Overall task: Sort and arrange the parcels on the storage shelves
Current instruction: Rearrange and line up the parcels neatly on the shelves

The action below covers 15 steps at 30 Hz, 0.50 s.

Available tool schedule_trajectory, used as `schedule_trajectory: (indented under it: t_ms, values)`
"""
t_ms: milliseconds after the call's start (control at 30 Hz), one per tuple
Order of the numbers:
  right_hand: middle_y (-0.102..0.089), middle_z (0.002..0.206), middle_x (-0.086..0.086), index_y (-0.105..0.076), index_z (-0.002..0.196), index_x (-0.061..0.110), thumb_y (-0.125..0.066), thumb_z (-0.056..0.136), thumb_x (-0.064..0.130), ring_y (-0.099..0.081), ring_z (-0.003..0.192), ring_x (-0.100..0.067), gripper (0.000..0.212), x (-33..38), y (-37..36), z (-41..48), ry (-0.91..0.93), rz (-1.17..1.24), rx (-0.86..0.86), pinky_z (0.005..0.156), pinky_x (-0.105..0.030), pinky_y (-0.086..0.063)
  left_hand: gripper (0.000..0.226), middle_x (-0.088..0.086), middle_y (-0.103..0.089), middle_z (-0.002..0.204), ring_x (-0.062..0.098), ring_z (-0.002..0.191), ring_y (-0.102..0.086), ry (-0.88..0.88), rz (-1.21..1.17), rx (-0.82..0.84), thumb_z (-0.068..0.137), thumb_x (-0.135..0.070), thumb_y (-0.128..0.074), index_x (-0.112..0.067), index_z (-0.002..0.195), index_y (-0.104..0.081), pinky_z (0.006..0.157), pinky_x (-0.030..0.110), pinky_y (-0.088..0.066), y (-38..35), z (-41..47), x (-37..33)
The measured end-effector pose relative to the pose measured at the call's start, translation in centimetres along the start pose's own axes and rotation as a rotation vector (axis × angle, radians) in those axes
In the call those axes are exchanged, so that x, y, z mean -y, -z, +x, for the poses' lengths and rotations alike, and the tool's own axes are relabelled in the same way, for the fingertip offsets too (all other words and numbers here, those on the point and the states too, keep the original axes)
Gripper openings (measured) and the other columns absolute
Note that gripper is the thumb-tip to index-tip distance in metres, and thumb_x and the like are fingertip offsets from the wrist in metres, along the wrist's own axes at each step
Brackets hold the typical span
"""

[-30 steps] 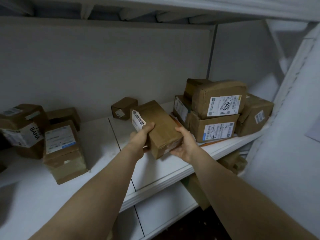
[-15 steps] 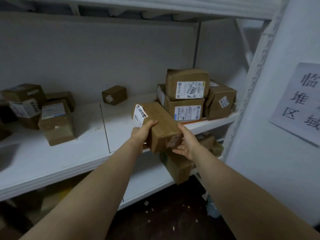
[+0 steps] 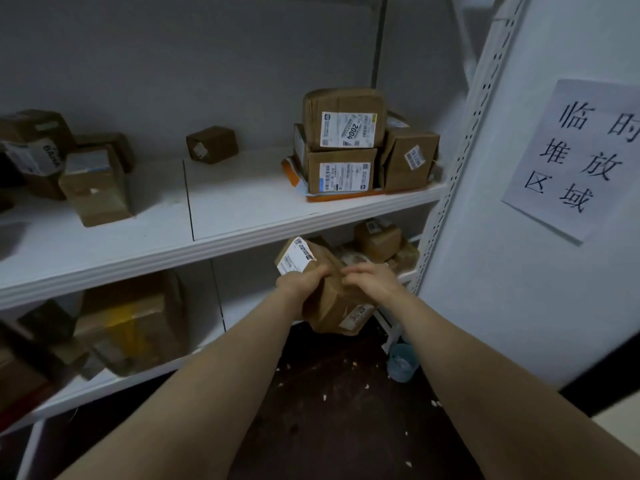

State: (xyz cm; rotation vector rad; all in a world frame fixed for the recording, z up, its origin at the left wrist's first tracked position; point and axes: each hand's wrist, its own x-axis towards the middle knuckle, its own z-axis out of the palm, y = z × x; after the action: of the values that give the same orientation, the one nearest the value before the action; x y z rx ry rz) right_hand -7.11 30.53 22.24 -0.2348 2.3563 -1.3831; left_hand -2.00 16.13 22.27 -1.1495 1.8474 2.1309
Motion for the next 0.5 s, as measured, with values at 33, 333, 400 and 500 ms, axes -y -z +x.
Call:
schedule_trajectory:
  t_ms: [33,333,400,500]
  values:
    - [-0.068,0.114,-0.001,-0.074,0.100,0.025,-0.071,0.080,0.028,-0.062,0.104,-0.017,0.020,-0.3,-0.7,-0.2,-0.012,-0.045,0.045,0.099,-0.032,-0.047,0.112,0.010,-0.061,0.114,0.028,0.095,-0.064,0.026,0.003,-0.020,0.034,-0.049,-0.085,-0.010,0.129,-0.040,0.065,0.036,-0.057,0.2,0.4,0.6]
    - [-0.052,0.122,0.005,-0.049,0.127,0.029,-0.085,0.042,0.059,-0.050,0.119,-0.017,0.098,-4.5,-8.6,2.6,-0.108,-0.307,0.351,0.101,-0.036,-0.044,0.046,0.012,-0.063,0.110,0.031,0.097,-0.062,0.189,0.026,0.047,0.082,-0.019,-0.072,-0.009,0.122,-0.052,0.078,0.044,-0.057,3.9,5.7,5.2]
    - [-0.043,0.118,0.001,-0.045,0.127,0.025,-0.083,0.049,0.050,-0.042,0.118,-0.020,0.090,-5.2,-10.4,3.9,-0.148,-0.398,0.304,0.096,-0.037,-0.043,0.049,0.016,-0.062,0.113,0.035,0.100,-0.062,0.216,-0.008,0.061,0.081,-0.016,-0.069,-0.008,0.125,-0.050,0.080,0.049,-0.056,4.5,7.1,5.9]
    - [-0.053,0.119,-0.003,-0.046,0.130,0.026,-0.071,0.047,0.055,-0.046,0.120,-0.027,0.091,-6.0,-12.6,6.4,-0.135,-0.476,0.229,0.096,-0.042,-0.045,0.038,0.017,-0.062,0.099,0.033,0.093,-0.063,0.206,-0.025,0.016,0.083,-0.002,-0.063,-0.003,0.119,-0.050,0.076,0.046,-0.057,5.4,9.8,6.6]
